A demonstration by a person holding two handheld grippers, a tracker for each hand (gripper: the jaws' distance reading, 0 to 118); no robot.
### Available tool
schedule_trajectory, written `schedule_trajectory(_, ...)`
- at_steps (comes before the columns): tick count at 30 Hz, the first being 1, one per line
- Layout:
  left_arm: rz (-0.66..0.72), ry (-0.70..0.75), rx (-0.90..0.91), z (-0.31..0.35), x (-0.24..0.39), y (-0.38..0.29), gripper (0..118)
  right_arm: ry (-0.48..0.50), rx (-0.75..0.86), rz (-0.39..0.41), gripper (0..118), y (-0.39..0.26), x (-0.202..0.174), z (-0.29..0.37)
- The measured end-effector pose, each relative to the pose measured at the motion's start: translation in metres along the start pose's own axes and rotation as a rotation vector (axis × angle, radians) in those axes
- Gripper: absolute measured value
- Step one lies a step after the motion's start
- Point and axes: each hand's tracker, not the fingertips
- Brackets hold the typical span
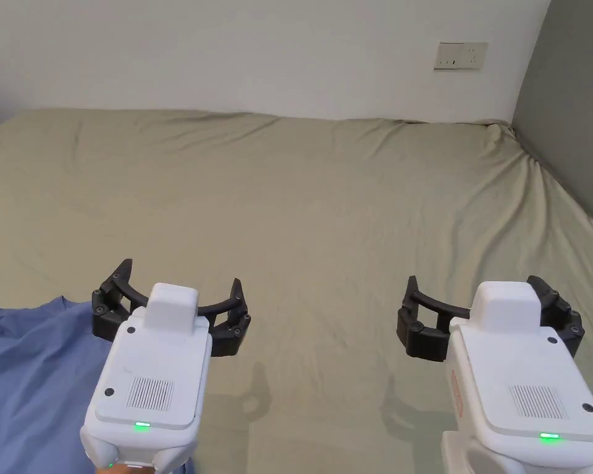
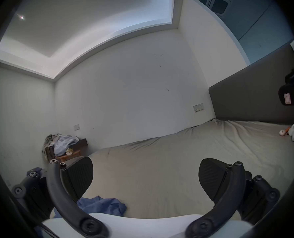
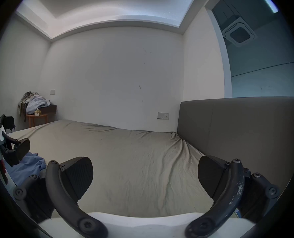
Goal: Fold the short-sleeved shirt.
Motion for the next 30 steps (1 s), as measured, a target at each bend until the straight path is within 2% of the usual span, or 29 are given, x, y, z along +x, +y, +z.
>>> schedule_trajectory(6,0.087,0.007,-0.016,-0.001,-0.006,0.002,118,-0.004,-0.003,0.03,118,-0.001,-0.003,0.001)
schedule_trajectory(30,0.098,0.017,-0.014,0.0,-0.011,0.002,118,0.002,-0.004,0.023,118,0.004,-0.001,0.004)
